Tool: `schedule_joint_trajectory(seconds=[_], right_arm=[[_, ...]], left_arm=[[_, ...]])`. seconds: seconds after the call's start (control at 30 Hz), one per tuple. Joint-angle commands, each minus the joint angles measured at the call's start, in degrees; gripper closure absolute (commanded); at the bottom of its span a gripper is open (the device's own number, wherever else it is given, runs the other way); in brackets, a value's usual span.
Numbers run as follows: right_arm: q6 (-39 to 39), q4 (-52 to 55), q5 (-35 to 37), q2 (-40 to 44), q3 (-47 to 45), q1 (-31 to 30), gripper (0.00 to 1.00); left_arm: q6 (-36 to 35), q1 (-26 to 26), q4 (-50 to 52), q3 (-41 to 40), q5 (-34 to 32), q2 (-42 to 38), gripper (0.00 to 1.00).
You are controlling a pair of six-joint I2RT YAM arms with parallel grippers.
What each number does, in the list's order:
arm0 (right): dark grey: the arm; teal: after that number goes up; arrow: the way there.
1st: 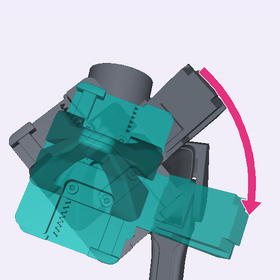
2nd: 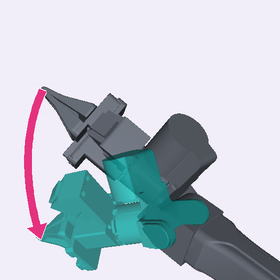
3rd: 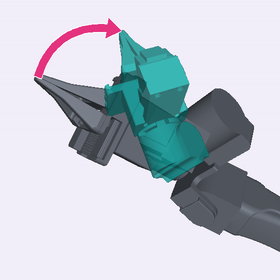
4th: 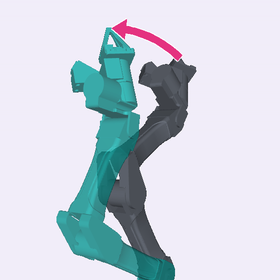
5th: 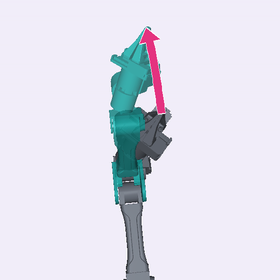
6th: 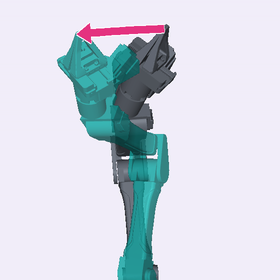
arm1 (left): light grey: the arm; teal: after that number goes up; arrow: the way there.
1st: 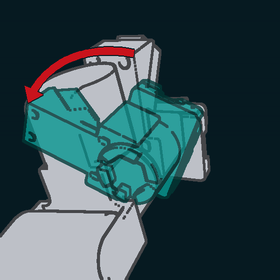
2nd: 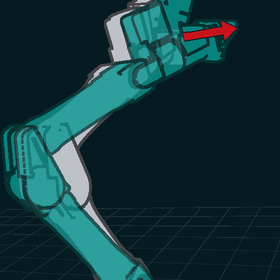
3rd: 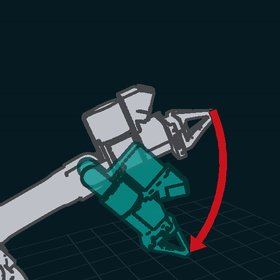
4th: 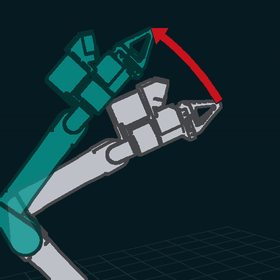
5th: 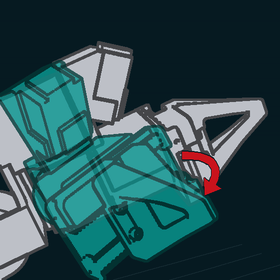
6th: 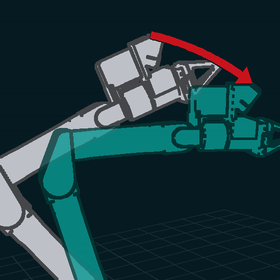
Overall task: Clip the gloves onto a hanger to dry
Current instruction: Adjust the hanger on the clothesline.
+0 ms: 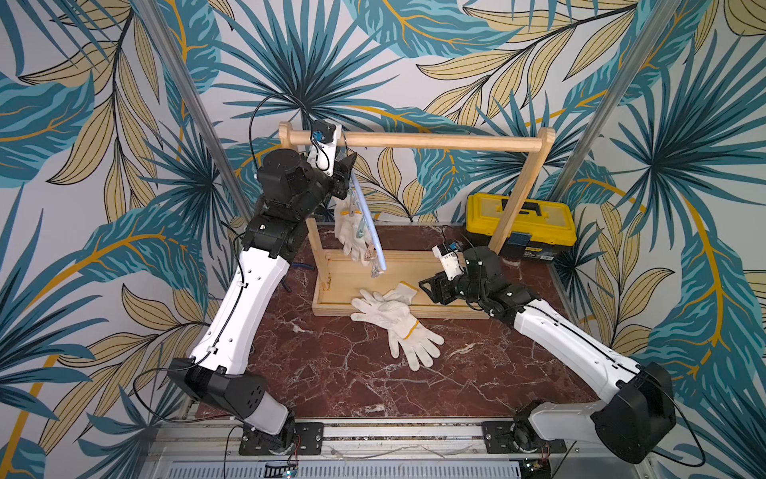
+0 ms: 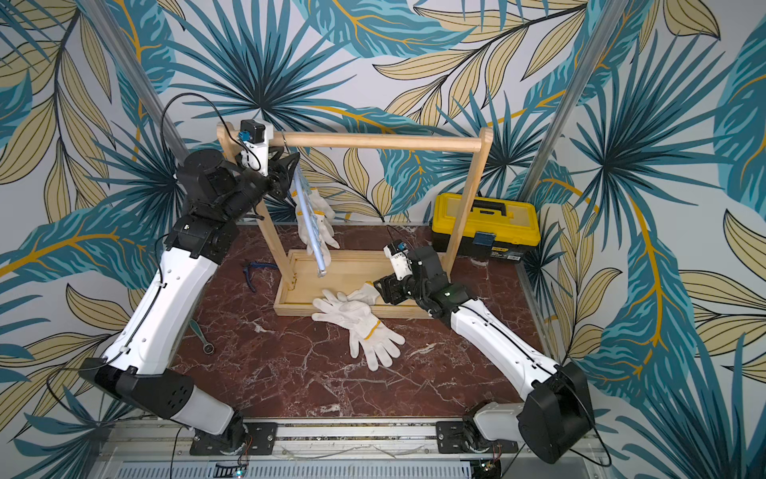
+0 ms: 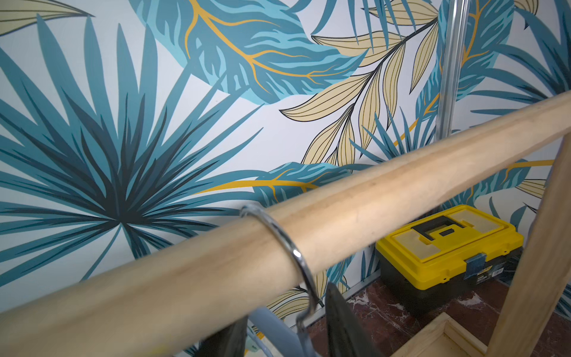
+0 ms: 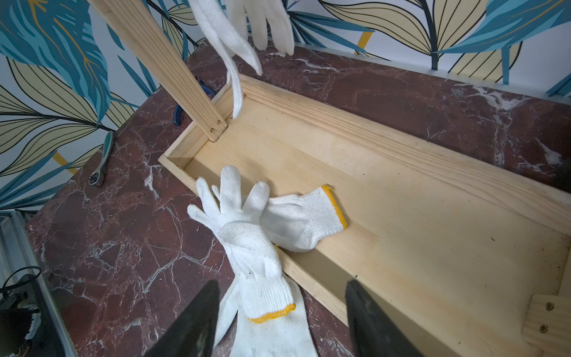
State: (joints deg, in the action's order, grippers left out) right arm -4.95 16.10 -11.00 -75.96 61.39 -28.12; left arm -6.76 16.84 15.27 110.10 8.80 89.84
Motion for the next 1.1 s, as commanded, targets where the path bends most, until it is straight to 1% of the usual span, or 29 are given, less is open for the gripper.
schedule_joint_trajectory(seconds=[0.0, 0.13, 0.27, 0.33, 0.57, 0.73, 0.9, 1.07], right_arm=[[-0.5, -0.8, -0.7, 1.5, -1.8, 0.1, 0.35], [-0.4, -1.0, -0.6, 2.0, -2.1, 0.2, 0.36], [-0.5, -1.5, -0.9, 2.0, -2.4, 0.1, 0.37], [-0.4, -1.5, -1.0, 2.0, -2.5, 0.1, 0.37], [-0.3, -1.9, -1.0, 2.7, -3.2, 0.1, 0.38], [-0.1, -2.0, -0.7, 3.6, -4.0, 0.2, 0.38], [0.0, -2.3, -0.5, 4.3, -5.0, 0.2, 0.38], [0.0, -1.9, -0.4, 5.3, -5.6, 0.3, 0.38]], left_arm=[[0.8, 0.1, 2.0, 3.4, -2.0, 0.5, 0.63], [1.9, 0.3, 2.0, 4.1, -1.8, 1.1, 0.71], [2.3, 0.9, 2.0, 5.5, -1.0, 1.7, 0.84], [2.4, 1.5, 2.0, 6.3, -0.5, 2.2, 0.88], [4.0, 3.0, 2.3, 10.2, 3.3, 5.0, 0.99], [3.6, 4.9, 3.9, 13.9, 4.4, 7.8, 1.0], [4.4, 6.8, 4.4, 16.6, 7.0, 9.9, 1.0], [2.6, 10.5, 6.8, 20.3, 6.8, 11.8, 1.0]])
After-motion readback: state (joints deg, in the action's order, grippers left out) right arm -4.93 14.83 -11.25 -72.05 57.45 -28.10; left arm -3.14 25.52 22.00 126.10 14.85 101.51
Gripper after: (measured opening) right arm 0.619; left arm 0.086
